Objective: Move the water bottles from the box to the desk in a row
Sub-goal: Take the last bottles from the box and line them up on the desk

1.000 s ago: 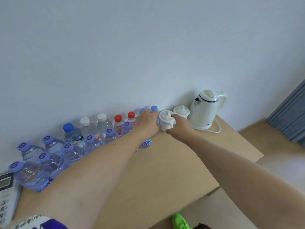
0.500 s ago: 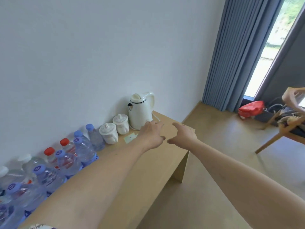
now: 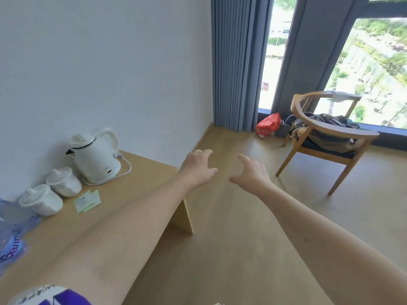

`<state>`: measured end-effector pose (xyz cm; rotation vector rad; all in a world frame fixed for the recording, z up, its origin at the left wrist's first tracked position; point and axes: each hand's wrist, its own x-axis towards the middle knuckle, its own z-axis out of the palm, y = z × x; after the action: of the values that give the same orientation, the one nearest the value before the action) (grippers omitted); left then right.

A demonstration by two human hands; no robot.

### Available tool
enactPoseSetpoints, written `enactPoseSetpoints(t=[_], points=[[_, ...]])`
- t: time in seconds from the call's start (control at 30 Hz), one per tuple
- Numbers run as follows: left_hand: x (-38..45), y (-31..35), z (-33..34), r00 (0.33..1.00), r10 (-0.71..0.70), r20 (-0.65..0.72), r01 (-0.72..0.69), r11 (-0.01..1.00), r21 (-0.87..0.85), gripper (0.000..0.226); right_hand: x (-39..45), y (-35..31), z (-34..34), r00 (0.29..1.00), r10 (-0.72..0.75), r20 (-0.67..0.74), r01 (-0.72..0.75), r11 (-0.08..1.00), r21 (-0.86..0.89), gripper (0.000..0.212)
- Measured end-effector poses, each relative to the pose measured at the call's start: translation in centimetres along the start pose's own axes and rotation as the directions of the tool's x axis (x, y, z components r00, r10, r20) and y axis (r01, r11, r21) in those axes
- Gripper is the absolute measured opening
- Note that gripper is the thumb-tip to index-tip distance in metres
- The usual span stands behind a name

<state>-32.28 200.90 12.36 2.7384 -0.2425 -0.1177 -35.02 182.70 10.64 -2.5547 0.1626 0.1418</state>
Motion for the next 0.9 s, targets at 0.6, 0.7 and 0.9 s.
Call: enactPoseSetpoints(t=[0.6,0.7,0.9], points=[[15.6,35.3,16.2,0.780,0.568,0.263,-0.566,0.820,-0.090,0.068,1.8,30.3,-18.0,0.798,0.530,-0.286,-0.505,0.848,0.163,0.087],[19.4,41.6,18.7,0.687,0.669,0.284,-0.669,0.735,-0.113,0.068,3.9,34.6,-21.6,0.722,0.601,-0.344,-0.579,0.796,0.175,0.088],[27.6,53.2,22.0,0.519,0.790,0.328,-0.817,0.571,-0.082,0.069,8.2,41.7,-28.5,0.580,0.714,-0.392,-0.688,0.687,0.233,0.087]])
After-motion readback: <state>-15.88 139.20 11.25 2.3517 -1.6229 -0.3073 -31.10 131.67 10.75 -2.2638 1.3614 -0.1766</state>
